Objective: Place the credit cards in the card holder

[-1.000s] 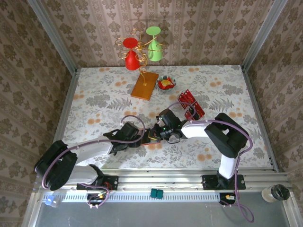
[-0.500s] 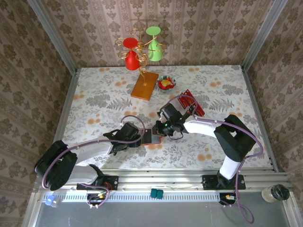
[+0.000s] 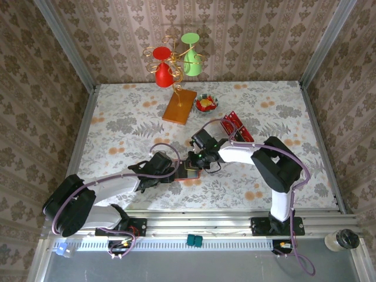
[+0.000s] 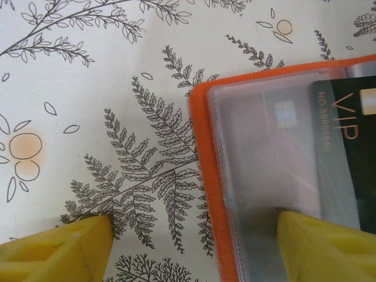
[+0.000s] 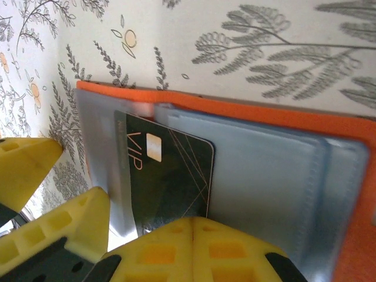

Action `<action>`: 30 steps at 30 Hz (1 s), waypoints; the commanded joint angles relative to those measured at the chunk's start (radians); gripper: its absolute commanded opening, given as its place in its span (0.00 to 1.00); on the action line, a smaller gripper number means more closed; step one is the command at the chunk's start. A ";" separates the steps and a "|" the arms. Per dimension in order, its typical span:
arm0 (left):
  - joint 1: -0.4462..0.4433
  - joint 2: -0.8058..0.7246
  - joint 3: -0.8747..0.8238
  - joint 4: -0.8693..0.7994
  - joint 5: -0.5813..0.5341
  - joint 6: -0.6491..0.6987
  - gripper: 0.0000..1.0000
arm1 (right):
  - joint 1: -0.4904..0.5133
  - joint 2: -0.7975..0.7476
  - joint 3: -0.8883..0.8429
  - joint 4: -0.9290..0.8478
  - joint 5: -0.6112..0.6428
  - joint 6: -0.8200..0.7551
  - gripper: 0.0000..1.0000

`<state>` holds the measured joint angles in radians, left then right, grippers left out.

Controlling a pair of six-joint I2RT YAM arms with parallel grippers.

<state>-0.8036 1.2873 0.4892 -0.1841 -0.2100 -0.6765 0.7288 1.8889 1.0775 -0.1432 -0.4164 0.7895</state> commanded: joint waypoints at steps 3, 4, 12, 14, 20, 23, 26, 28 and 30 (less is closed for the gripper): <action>0.052 -0.044 0.013 -0.066 0.004 0.026 0.76 | 0.025 0.046 0.056 -0.031 0.001 -0.007 0.07; 0.066 -0.055 0.011 -0.070 0.008 0.029 0.76 | 0.027 0.051 0.060 -0.032 0.001 -0.004 0.07; 0.129 -0.121 -0.030 -0.104 0.017 0.034 0.76 | 0.043 0.074 0.070 -0.019 0.004 0.013 0.07; 0.132 -0.117 -0.040 -0.098 0.023 0.031 0.76 | 0.045 0.077 0.074 -0.019 0.004 0.015 0.07; 0.132 -0.068 -0.047 -0.073 0.031 0.029 0.76 | 0.049 0.079 0.079 -0.029 0.009 0.014 0.07; 0.133 -0.042 -0.047 -0.059 0.034 0.034 0.76 | 0.052 0.081 0.086 -0.037 0.013 0.013 0.07; 0.132 -0.018 -0.043 -0.045 0.040 0.035 0.76 | 0.058 0.093 0.102 -0.044 0.017 0.012 0.07; 0.133 -0.008 -0.044 -0.038 0.044 0.035 0.76 | 0.067 0.107 0.117 -0.046 0.019 0.017 0.07; 0.132 -0.007 -0.049 -0.034 0.046 0.034 0.76 | 0.074 0.119 0.132 -0.048 0.018 0.020 0.07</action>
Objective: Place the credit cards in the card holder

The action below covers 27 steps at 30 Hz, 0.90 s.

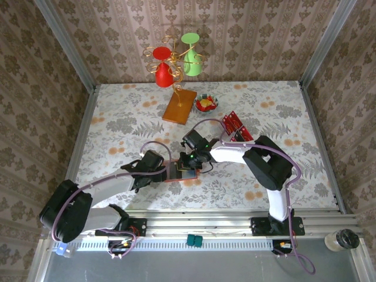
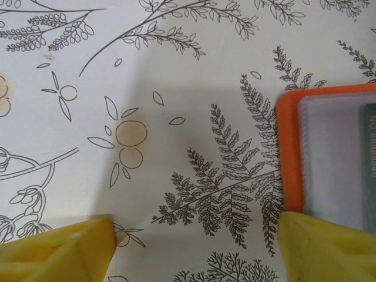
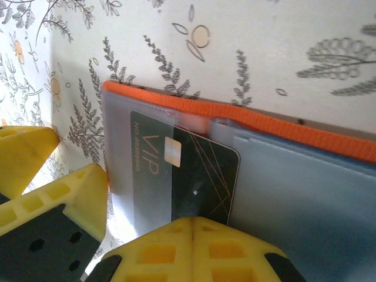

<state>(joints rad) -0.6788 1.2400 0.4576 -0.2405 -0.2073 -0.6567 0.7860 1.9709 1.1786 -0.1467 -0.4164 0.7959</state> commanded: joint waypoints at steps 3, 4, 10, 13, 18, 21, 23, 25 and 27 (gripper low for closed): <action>0.008 0.038 -0.023 0.028 0.043 0.014 0.75 | 0.028 0.055 0.050 -0.045 0.015 0.020 0.07; 0.007 0.036 -0.025 0.028 0.043 0.014 0.75 | 0.030 0.057 0.058 -0.044 0.012 0.020 0.07; 0.008 0.036 -0.025 0.032 0.045 0.012 0.75 | 0.030 0.028 0.076 -0.068 0.011 0.001 0.07; 0.007 0.036 -0.027 0.032 0.045 0.012 0.75 | 0.021 -0.009 0.067 -0.080 0.030 -0.010 0.07; 0.007 0.036 -0.029 0.034 0.043 0.012 0.75 | 0.010 -0.046 0.059 -0.117 0.065 -0.038 0.07; 0.006 0.037 -0.031 0.037 0.044 0.009 0.75 | 0.010 -0.043 0.066 -0.150 0.086 -0.063 0.07; 0.006 0.038 -0.033 0.039 0.044 0.009 0.75 | 0.010 -0.039 0.067 -0.158 0.095 -0.070 0.07; 0.007 0.039 -0.033 0.040 0.044 0.010 0.75 | 0.010 -0.031 0.070 -0.158 0.097 -0.072 0.07; 0.006 0.041 -0.030 0.040 0.043 0.010 0.75 | 0.009 -0.023 0.073 -0.157 0.096 -0.072 0.07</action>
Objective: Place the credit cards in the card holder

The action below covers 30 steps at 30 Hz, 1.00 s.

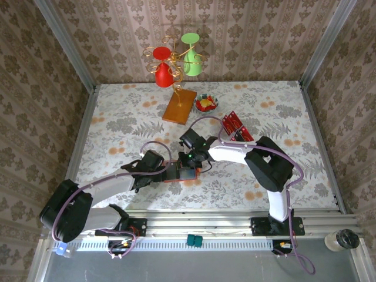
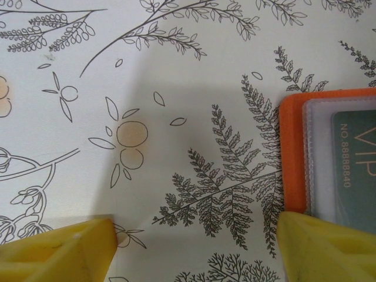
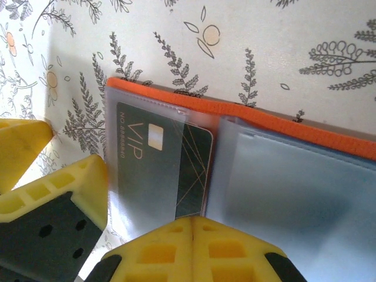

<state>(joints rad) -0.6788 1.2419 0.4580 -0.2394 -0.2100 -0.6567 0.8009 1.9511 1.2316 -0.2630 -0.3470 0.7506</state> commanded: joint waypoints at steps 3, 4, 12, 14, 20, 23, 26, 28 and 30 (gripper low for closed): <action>0.005 0.044 -0.029 0.040 0.047 0.012 0.75 | -0.005 0.012 0.029 -0.038 0.022 -0.027 0.07; 0.005 0.045 -0.028 0.042 0.048 0.011 0.75 | -0.005 0.017 0.033 -0.037 0.018 -0.027 0.07; 0.006 0.057 -0.028 0.052 0.052 0.011 0.75 | 0.003 0.061 0.069 -0.044 0.002 -0.028 0.07; 0.006 0.060 -0.028 0.055 0.052 0.011 0.75 | 0.007 0.075 0.081 -0.049 -0.002 -0.029 0.06; 0.006 0.057 -0.028 0.057 0.054 0.009 0.75 | 0.027 0.109 0.104 -0.047 -0.012 -0.018 0.06; 0.006 0.057 -0.028 0.058 0.055 0.009 0.75 | 0.032 0.117 0.112 -0.033 -0.022 -0.004 0.06; 0.005 0.056 -0.025 0.057 0.057 0.009 0.75 | 0.033 0.113 0.112 -0.022 -0.034 0.007 0.06; 0.005 0.052 -0.024 0.052 0.054 0.010 0.75 | 0.031 0.095 0.115 -0.027 -0.033 0.005 0.06; 0.004 0.049 -0.025 0.051 0.054 0.008 0.75 | 0.027 0.068 0.111 -0.032 -0.024 -0.001 0.07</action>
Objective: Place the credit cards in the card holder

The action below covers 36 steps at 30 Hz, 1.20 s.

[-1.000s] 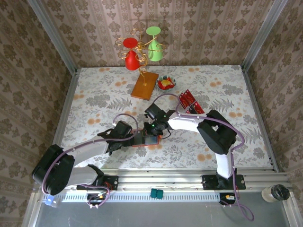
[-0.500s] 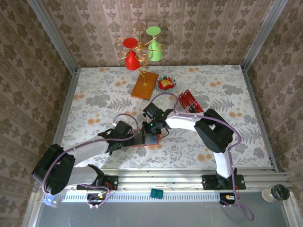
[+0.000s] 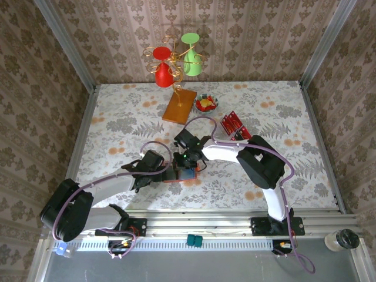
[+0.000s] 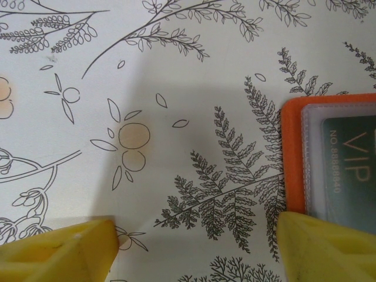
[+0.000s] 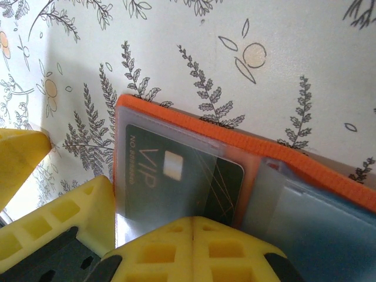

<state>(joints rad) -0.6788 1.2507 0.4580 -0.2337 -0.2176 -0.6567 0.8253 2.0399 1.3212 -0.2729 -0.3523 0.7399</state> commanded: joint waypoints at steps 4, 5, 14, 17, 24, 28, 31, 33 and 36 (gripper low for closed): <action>0.005 0.041 -0.027 0.046 0.061 0.006 0.75 | -0.002 -0.077 0.009 -0.069 0.037 -0.021 0.07; 0.004 0.041 -0.026 0.047 0.062 0.006 0.75 | -0.002 -0.086 0.008 -0.082 0.051 -0.030 0.07; 0.000 0.042 -0.025 0.046 0.059 0.007 0.75 | 0.002 -0.085 -0.003 -0.138 0.098 -0.069 0.07; -0.001 0.044 -0.022 0.047 0.058 0.006 0.75 | 0.005 -0.071 -0.005 -0.133 0.097 -0.068 0.07; -0.001 0.049 -0.015 0.046 0.057 0.008 0.75 | 0.011 -0.028 0.008 -0.125 0.087 -0.063 0.07; -0.004 0.061 -0.015 0.055 0.060 0.006 0.75 | 0.018 0.002 0.032 -0.126 0.074 -0.063 0.06; -0.006 0.066 -0.013 0.056 0.061 0.007 0.75 | 0.024 0.011 0.044 -0.126 0.070 -0.062 0.06; -0.005 0.067 -0.013 0.058 0.060 0.007 0.75 | 0.029 0.014 0.051 -0.128 0.069 -0.062 0.06; -0.007 0.066 -0.013 0.061 0.060 0.005 0.75 | 0.035 0.023 0.058 -0.131 0.067 -0.062 0.06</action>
<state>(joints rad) -0.6811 1.2678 0.4652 -0.2367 -0.2256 -0.6567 0.8421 2.0319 1.3525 -0.3775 -0.2829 0.6834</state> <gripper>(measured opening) 0.748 0.063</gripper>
